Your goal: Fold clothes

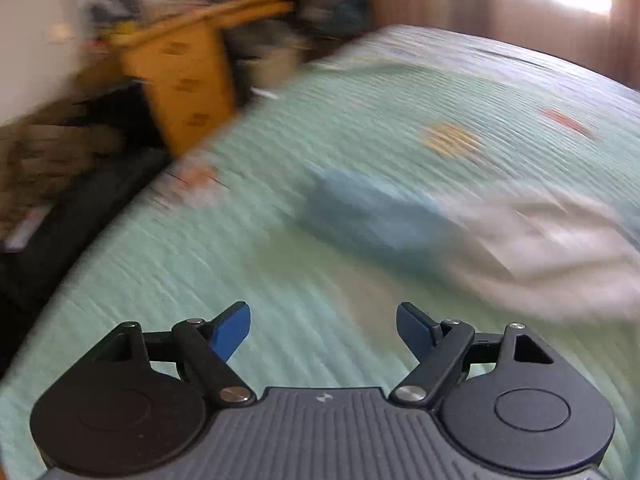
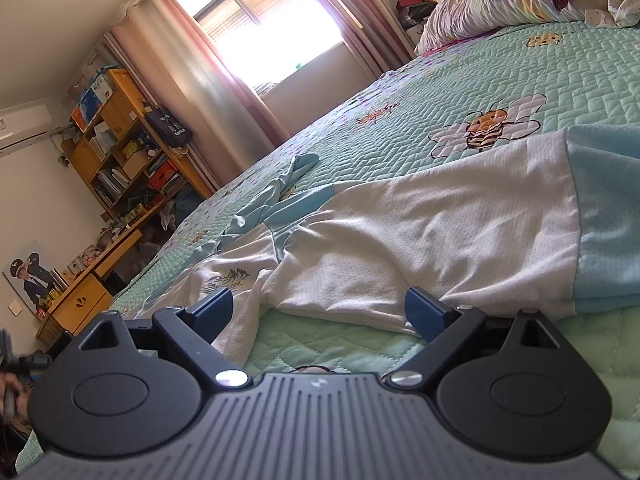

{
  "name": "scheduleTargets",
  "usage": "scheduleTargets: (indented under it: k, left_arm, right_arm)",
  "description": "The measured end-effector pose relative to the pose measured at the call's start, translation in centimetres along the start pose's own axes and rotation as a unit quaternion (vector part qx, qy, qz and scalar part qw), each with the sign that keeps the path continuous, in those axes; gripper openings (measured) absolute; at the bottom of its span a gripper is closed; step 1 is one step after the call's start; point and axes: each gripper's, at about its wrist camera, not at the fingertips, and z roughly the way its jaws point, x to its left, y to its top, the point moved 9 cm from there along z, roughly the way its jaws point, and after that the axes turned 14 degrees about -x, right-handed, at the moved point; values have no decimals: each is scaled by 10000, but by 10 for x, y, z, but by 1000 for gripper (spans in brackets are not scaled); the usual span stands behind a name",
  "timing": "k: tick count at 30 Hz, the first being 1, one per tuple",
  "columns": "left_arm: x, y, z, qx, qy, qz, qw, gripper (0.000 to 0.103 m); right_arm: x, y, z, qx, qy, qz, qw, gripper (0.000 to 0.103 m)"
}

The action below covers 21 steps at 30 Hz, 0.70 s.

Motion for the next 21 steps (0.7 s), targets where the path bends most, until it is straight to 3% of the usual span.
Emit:
scheduleTargets:
  k: [3,6,8,11,14,15,17,19,21]
  left_arm:
    - [-48,-53,-57,12,-815,186,9965,83]
    - [-83,-88,-112,-250,-1152,802,9898,83]
    - [-100,-98,-147,-596,-1224,1405,9807,84]
    - [-119,-106,-191,-1114,-1280,2315,9579,93]
    - [-136,-127,-215,-1436,-1218,3412,9210,93]
    - [-140,-131,-221,-1527,-1207,3710,9080,93]
    - [-145,-143,-233,-1691,-1206,4124,8870,94]
    - [-147,-151,-244,-1882,-1141,4350,8731,94]
    - [-145,-156,-250,-2056,-1047,4417,8670,95]
  right_arm:
    - [0,0,-1,10,-19,-27,10000,93]
    - [2,0,-3,53,-139,5,9999,93]
    - [6,2,-8,116,-358,93,9992,93]
    - [45,-6,-34,599,-344,343,9970,93]
    - [117,-35,-79,888,169,-693,9935,93]
    - [141,-48,-94,997,346,-1207,9871,93]
    - [185,-79,-127,930,516,-2627,9590,93]
    - [217,-108,-157,770,581,-3755,9218,93]
    - [234,-136,-177,823,777,-4257,8977,93]
